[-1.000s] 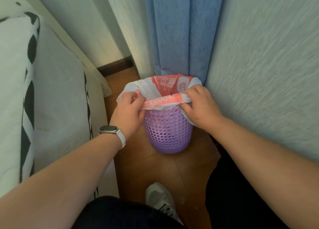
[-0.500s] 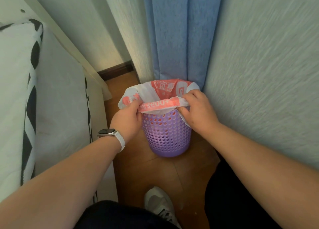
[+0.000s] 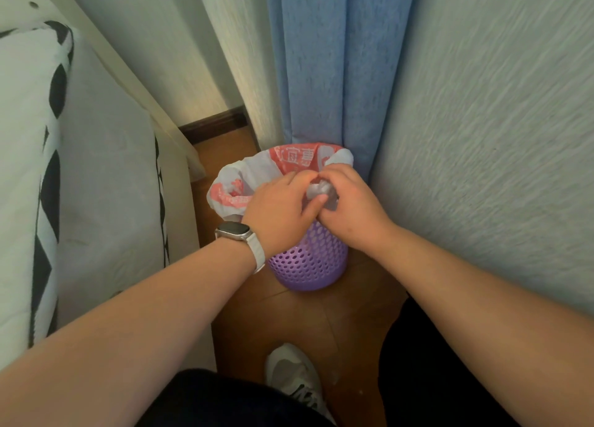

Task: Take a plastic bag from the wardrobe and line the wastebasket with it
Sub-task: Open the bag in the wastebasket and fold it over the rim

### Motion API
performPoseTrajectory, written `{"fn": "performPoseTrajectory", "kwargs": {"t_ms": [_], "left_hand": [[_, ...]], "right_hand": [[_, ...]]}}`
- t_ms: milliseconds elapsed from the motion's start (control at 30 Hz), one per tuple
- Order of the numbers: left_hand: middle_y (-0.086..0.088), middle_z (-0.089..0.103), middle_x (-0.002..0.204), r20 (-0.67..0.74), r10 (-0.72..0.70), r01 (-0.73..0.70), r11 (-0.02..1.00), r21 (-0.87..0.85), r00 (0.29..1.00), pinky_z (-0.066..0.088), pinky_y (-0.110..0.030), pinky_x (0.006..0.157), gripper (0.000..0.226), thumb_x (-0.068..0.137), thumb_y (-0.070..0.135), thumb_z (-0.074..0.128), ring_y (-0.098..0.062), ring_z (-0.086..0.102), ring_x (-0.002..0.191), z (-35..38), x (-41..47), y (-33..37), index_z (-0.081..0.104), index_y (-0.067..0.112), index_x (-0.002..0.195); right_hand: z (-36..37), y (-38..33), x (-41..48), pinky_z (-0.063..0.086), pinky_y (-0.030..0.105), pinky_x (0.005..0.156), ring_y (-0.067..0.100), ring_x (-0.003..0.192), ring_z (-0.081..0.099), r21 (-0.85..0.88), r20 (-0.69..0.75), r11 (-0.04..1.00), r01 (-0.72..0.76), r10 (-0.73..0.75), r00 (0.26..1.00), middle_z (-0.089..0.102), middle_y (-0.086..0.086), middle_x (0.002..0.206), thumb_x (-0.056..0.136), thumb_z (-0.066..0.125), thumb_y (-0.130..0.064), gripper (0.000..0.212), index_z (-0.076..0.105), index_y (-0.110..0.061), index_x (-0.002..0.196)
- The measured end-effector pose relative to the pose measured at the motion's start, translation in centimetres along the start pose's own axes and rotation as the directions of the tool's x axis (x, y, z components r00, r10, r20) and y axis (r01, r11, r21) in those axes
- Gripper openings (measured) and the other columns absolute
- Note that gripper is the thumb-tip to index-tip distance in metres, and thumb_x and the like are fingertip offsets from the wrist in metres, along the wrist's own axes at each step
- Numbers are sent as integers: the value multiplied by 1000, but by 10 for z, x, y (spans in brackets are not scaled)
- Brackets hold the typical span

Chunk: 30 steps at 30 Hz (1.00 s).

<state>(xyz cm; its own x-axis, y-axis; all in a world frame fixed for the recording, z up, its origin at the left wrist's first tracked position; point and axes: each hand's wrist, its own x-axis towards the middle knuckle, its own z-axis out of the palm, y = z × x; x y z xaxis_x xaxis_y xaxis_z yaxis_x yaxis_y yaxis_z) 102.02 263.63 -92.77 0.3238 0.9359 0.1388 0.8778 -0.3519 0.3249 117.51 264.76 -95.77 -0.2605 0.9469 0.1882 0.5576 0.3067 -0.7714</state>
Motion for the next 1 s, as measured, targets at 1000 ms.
{"fn": "performPoseTrajectory", "kwargs": {"t_ms": [1000], "left_hand": [[4,51,60,-204,202,-145,953,266,958,36,-28,46,30,93,43,47,-17,48,52,-105,8,3,56,19,76]], "right_hand": [[-21,-55,20,41,43,75,19,84,46,98,-376,994,45,-5,926,47,-3,88,85,49,-44,28,51,-17,87]]}}
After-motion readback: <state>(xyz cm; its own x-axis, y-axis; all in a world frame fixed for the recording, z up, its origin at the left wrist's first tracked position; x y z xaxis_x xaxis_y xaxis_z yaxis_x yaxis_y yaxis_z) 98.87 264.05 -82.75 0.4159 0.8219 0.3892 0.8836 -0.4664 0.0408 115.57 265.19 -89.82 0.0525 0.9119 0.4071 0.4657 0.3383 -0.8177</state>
